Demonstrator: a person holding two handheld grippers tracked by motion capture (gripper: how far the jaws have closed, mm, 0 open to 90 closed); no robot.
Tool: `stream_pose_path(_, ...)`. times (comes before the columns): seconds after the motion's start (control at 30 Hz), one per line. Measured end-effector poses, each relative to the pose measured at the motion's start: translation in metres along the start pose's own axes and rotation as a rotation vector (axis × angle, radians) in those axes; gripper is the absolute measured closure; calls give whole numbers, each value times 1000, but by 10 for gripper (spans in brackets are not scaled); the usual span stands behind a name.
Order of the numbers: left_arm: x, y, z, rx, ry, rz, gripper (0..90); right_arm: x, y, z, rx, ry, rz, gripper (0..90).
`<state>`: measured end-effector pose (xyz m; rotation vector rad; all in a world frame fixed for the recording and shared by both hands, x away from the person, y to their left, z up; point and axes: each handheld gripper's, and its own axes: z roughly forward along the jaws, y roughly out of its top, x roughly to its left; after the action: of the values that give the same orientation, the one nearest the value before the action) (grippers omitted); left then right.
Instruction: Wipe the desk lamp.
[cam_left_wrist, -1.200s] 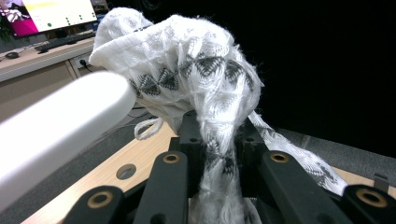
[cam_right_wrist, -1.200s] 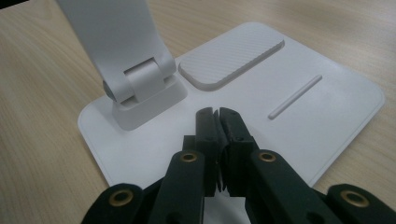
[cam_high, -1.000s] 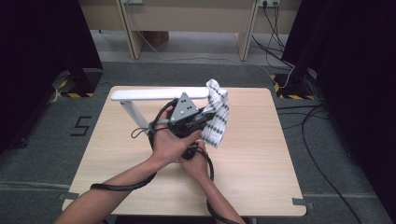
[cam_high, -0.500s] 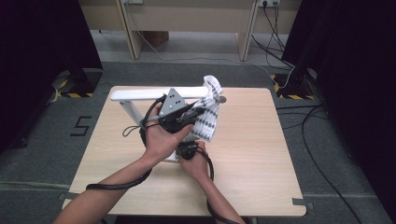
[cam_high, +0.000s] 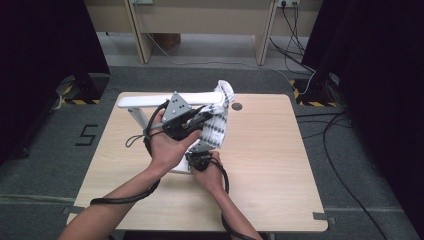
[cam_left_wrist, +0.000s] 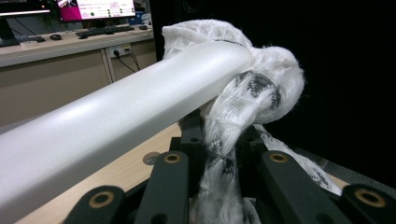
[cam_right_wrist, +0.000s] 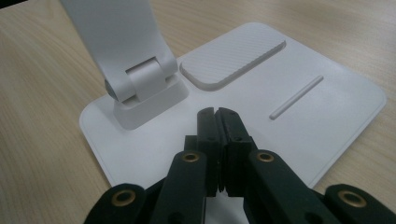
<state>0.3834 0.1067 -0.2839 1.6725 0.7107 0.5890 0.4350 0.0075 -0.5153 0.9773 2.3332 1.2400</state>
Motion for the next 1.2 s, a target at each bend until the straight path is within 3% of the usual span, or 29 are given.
stream_pose_path(0.4,9,-5,-10,5,21,-30,777,0,0,0,1,1,0,886)
stream_pose_path(1.2,21,-8,-28,32,45,-42,777,0,0,0,-5,-1,-4,886)
